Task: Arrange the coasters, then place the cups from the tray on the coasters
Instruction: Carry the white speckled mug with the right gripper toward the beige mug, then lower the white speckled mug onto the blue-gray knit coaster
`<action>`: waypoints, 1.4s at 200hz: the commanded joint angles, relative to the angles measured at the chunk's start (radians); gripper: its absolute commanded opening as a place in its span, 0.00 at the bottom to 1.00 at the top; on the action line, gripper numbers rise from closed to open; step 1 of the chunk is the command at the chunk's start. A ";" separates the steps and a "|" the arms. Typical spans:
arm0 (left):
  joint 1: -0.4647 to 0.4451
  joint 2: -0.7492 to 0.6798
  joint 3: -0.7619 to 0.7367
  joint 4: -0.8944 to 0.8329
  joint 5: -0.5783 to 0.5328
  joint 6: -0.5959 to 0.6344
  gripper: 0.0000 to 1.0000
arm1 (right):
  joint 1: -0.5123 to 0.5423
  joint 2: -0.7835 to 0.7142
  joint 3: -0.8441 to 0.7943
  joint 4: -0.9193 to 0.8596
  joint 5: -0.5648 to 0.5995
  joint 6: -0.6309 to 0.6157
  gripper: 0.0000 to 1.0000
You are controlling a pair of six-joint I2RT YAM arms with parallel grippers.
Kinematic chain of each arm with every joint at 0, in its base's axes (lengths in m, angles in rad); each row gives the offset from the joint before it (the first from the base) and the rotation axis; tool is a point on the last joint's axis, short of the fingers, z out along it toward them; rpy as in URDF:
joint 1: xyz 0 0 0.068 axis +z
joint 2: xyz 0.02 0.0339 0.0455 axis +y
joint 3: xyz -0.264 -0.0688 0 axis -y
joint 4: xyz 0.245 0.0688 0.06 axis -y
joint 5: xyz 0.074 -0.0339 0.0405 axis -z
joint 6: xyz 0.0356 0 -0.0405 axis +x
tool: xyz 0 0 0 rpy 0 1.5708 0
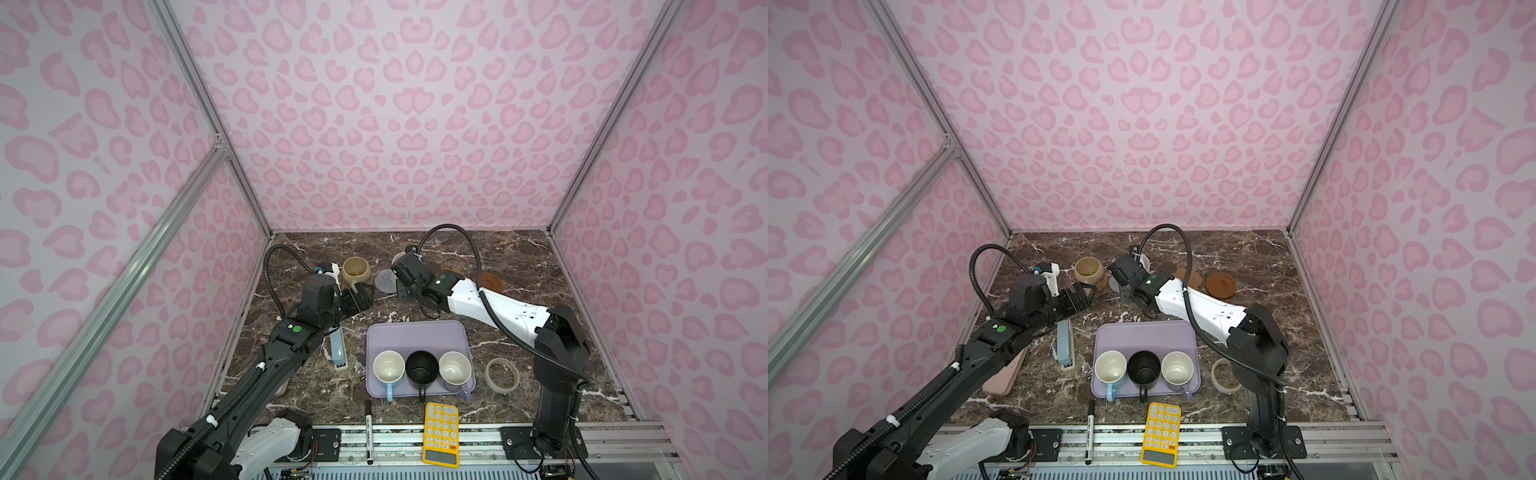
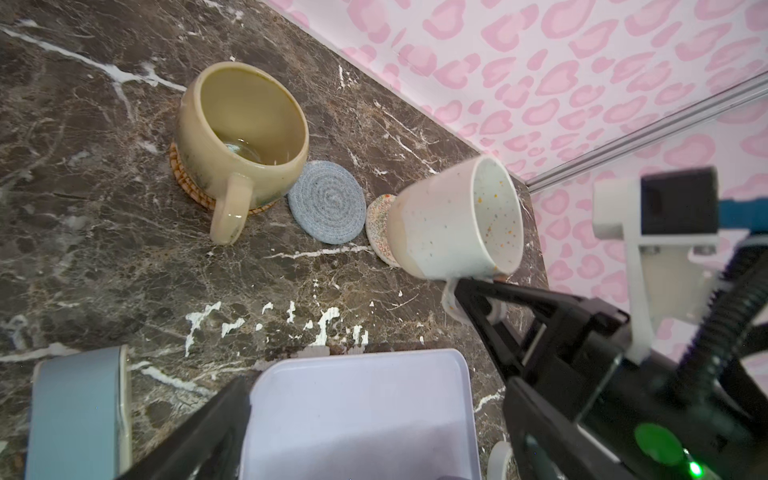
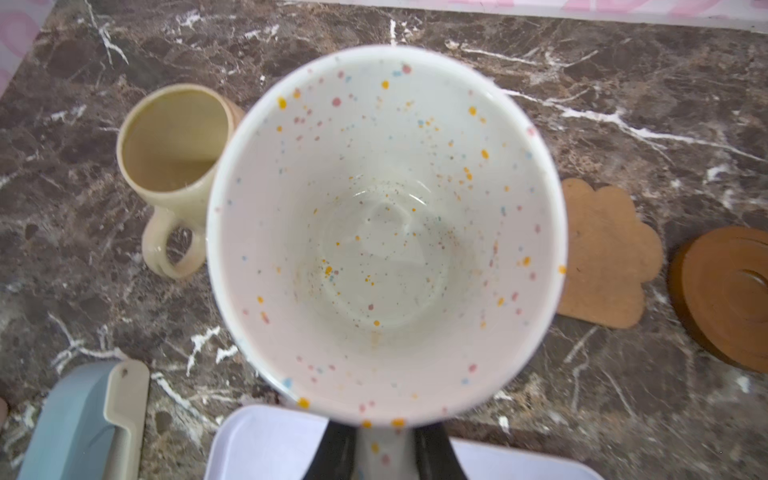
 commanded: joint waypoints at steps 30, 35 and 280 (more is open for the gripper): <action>0.059 0.018 -0.030 0.052 0.010 0.005 0.97 | -0.005 0.198 0.257 -0.116 0.090 0.050 0.00; 0.064 0.019 -0.029 0.045 0.009 0.009 0.96 | -0.008 0.214 0.276 -0.123 0.084 0.055 0.00; 0.089 0.066 -0.079 0.091 0.012 -0.007 0.96 | -0.033 0.529 0.608 -0.246 -0.014 0.086 0.02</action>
